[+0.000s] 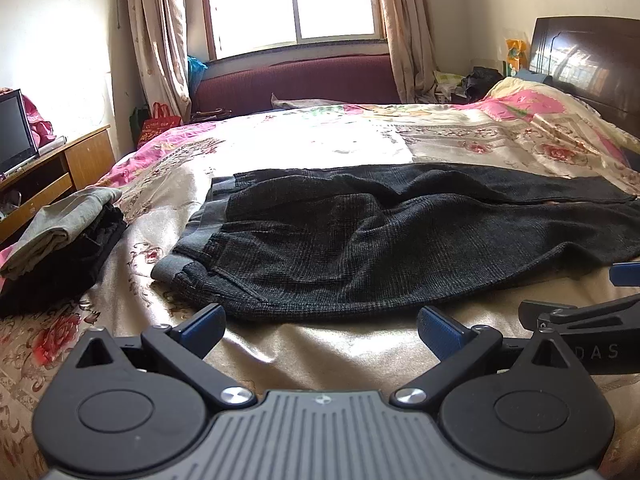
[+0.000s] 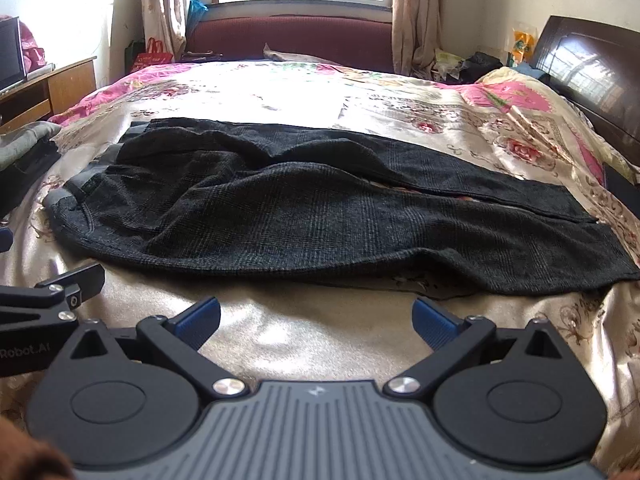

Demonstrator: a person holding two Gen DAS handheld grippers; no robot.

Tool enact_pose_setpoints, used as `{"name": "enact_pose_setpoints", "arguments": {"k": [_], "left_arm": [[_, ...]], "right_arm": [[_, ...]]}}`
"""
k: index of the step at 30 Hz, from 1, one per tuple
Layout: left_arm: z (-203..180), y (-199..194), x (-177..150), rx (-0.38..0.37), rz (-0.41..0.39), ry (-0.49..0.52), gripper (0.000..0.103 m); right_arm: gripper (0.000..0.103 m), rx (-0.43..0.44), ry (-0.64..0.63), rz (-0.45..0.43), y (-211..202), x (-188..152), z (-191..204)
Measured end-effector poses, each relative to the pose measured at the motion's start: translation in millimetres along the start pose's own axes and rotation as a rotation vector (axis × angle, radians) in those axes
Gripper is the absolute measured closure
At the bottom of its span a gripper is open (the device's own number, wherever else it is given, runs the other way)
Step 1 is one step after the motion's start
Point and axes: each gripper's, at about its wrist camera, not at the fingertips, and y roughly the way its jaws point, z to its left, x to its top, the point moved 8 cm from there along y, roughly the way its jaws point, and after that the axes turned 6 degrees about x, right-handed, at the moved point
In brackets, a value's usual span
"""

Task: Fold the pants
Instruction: 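Grasp the trouser waistband with the left tool while the right tool grasps it beside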

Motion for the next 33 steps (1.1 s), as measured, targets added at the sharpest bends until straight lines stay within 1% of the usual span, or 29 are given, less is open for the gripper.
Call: {"name": "enact_pose_setpoints", "arguments": {"k": [4,9,14,17,20,21,22,23,25,26,28,31,32,33], "left_arm": [[21,11,9,0.025,-0.010,0.000,0.000],[53,37,15,0.085,-0.010,0.019,0.000],[87,72,19,0.117,-0.006,0.040,0.000],[104,97,23,0.109,0.008,0.047,0.000],[114,124,23,0.074,0.049,0.078,0.000],[115,133,23,0.071,0.064,0.101,0.003],[116,142,22,0.068,0.081,0.121,0.009],[116,150,21,0.055,0.098,0.135,0.013],[118,160,17,0.038,0.123,0.156,0.013],[120,162,16,0.029,0.127,0.160,0.013],[123,160,16,0.011,0.119,0.163,0.013],[123,156,15,-0.003,0.104,0.190,0.013],[120,158,14,-0.005,0.110,0.218,0.012],[118,163,12,-0.006,0.119,0.249,0.012]], "right_arm": [[0.001,0.041,-0.040,-0.018,14,20,20],[0.001,0.120,-0.091,-0.031,37,44,53],[0.002,0.199,-0.213,-0.004,67,51,95],[0.002,0.257,-0.291,0.013,86,51,120],[0.003,0.351,-0.344,0.018,97,52,143],[0.003,0.376,-0.353,0.028,101,52,149],[0.004,0.398,-0.363,0.042,107,53,156],[0.006,0.418,-0.372,0.058,112,52,161],[0.018,0.463,-0.369,0.089,118,50,168],[0.020,0.490,-0.361,0.109,119,49,171],[0.021,0.516,-0.362,0.130,121,48,177],[0.022,0.530,-0.410,0.114,122,44,187],[0.024,0.524,-0.426,0.113,124,41,190],[0.029,0.522,-0.432,0.111,125,40,191]]}}
